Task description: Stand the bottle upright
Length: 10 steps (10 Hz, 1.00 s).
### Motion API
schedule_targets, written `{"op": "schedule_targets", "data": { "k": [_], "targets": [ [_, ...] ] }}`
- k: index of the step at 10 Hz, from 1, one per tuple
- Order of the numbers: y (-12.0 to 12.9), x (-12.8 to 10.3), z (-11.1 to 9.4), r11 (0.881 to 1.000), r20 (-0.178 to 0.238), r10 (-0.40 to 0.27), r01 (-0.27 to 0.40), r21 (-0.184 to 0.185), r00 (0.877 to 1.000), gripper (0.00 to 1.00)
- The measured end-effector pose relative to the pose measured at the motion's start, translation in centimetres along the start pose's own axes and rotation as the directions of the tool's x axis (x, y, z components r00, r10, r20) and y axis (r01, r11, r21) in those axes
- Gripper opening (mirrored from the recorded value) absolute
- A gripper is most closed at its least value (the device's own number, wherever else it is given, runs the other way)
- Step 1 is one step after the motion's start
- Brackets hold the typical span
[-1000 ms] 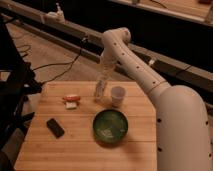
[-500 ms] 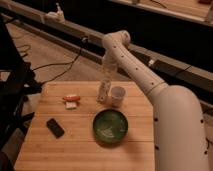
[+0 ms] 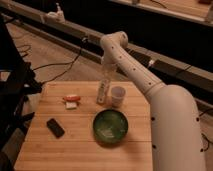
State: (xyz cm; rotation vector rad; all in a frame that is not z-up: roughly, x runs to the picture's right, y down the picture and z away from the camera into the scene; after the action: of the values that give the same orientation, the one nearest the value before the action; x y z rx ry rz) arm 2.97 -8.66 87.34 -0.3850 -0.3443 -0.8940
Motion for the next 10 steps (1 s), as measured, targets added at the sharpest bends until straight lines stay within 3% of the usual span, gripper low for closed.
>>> {"op": "schedule_targets", "data": {
  "k": [3,6,10],
  "targets": [
    [-1.1,-0.2,-0.8,1.000,-0.008,-0.004,0.004,0.015,1.000,0.00],
    [-2.3,1.6,-3.5,0.999,-0.073,-0.010,0.014,0.046,0.997,0.00],
    [-1.2,4.6,-4.7,1.000,-0.148,-0.018,0.022,0.022,0.989,0.00]
  ]
}}
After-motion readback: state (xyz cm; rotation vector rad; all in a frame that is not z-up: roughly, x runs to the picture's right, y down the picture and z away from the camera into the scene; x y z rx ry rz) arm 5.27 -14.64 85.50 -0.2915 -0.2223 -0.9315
